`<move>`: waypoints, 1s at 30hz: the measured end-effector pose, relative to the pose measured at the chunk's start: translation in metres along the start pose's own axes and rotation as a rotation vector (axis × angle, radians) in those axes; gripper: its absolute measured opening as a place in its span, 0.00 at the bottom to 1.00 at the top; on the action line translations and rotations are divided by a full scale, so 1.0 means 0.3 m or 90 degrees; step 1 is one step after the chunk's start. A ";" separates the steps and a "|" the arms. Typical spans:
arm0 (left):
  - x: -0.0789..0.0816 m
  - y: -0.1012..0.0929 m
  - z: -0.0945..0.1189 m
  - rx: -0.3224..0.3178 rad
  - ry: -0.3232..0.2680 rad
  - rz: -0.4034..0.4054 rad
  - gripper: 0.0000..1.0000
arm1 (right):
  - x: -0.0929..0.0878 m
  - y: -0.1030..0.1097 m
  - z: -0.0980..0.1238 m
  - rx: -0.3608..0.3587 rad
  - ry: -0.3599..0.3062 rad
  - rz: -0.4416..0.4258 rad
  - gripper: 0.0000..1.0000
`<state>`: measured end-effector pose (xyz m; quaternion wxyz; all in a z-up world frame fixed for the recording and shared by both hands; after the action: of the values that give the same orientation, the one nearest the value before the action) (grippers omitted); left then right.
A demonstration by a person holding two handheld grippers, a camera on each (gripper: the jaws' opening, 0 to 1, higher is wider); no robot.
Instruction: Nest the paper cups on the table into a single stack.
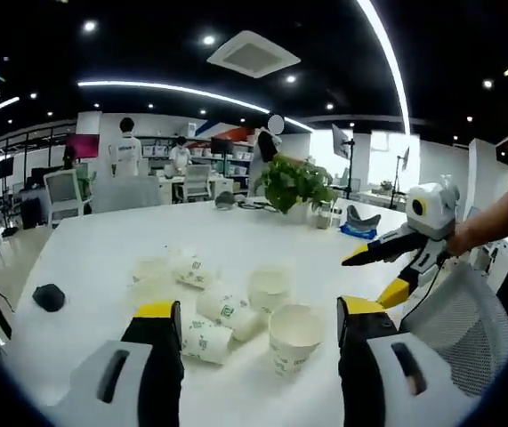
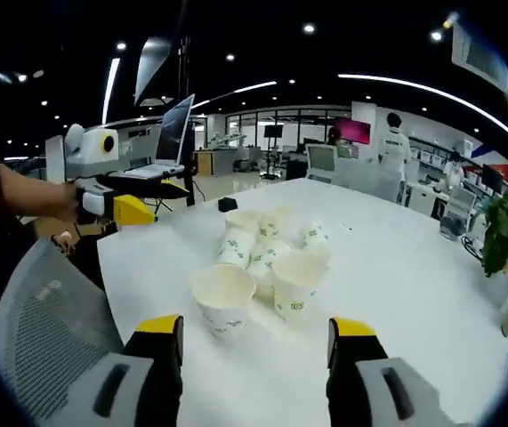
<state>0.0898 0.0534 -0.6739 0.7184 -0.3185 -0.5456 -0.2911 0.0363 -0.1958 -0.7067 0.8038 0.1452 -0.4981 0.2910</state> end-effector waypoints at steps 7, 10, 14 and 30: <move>0.019 0.032 -0.103 -0.026 0.027 0.003 0.66 | -0.028 0.008 0.034 -0.019 -0.015 0.000 0.74; 0.024 0.053 -0.136 -0.027 0.032 0.004 0.62 | -0.042 0.020 0.041 -0.029 -0.011 0.019 0.76; 0.041 0.060 -0.173 -0.021 0.028 0.013 0.57 | -0.058 0.027 0.046 -0.038 -0.009 0.026 0.77; 0.021 0.067 -0.365 -0.033 0.099 0.039 0.43 | -0.047 0.025 0.069 -0.060 -0.040 -0.010 0.84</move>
<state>0.1723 -0.0194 -0.6926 0.7584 -0.3303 -0.4707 -0.3068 0.0121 -0.2052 -0.7102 0.7961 0.1200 -0.5350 0.2561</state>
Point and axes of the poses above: the point that each gripper's makers call its tool centre point, and the gripper's own axes: z roughly backward along the fingers, y roughly to its left, x roughly out of its top, the point moved 8 cm from there along z, roughly backward along the fingers, and after that the axes turned 5 degrees about -x, right-handed, at the moved point
